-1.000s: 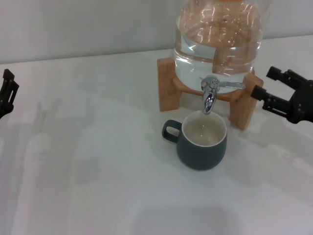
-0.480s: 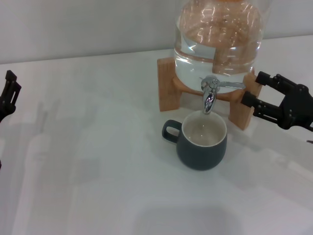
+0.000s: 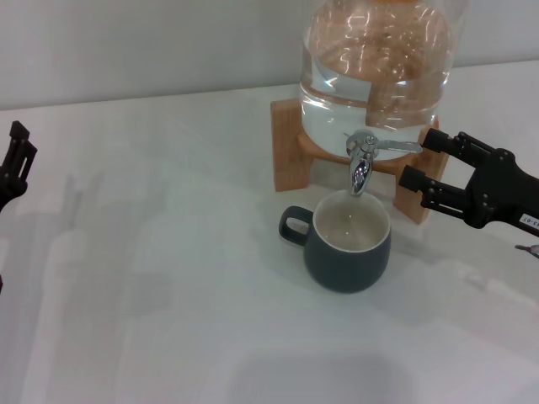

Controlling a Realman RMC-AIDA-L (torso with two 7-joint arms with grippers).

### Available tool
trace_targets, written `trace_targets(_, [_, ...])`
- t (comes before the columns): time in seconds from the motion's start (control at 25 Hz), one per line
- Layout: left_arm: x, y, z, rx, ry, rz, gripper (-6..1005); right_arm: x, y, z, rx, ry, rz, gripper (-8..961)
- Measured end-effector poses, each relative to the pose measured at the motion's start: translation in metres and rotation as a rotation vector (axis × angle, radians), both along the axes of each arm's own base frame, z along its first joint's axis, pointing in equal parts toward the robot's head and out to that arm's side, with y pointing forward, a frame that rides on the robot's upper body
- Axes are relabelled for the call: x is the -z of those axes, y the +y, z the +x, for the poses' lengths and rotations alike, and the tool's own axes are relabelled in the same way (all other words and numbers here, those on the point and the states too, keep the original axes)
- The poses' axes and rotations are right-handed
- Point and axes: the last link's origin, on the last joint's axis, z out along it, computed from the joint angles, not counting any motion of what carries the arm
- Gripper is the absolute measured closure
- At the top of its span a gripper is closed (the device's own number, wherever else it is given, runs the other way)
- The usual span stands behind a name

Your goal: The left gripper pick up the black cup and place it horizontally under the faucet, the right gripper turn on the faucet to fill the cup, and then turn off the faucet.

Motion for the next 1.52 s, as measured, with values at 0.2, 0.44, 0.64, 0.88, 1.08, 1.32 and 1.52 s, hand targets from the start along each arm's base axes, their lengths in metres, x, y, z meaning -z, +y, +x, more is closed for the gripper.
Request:
trace_targets(0.2, [0.000, -0.001, -0.002, -0.004, 0.001, 0.000, 202, 0.001, -0.001, -0.001, -0.006, 0.000, -0.005, 115])
trace_targets(0.44, [0.000, -0.003, -0.003, -0.008, 0.002, -0.002, 202, 0.003, -0.003, -0.003, -0.022, -0.001, -0.016, 115])
trace_targets(0.64, [0.001, -0.004, -0.004, -0.010, 0.003, -0.002, 202, 0.005, -0.003, -0.005, -0.031, 0.000, -0.020, 115])
trace_targets(0.88, [0.001, -0.004, -0.004, -0.011, 0.003, -0.003, 202, 0.007, -0.004, -0.007, -0.045, 0.002, -0.017, 115])
trace_targets(1.08, [0.001, -0.004, -0.004, -0.012, 0.004, -0.003, 202, 0.008, -0.005, -0.009, -0.057, 0.003, -0.026, 115])
trace_targets(1.32, [0.002, -0.004, -0.006, -0.021, 0.006, -0.011, 202, 0.009, -0.007, -0.010, -0.069, 0.009, -0.031, 115])
trace_targets(1.52, [0.003, -0.004, -0.007, -0.030, 0.007, -0.019, 203, 0.010, -0.009, -0.010, -0.072, 0.007, -0.039, 115])
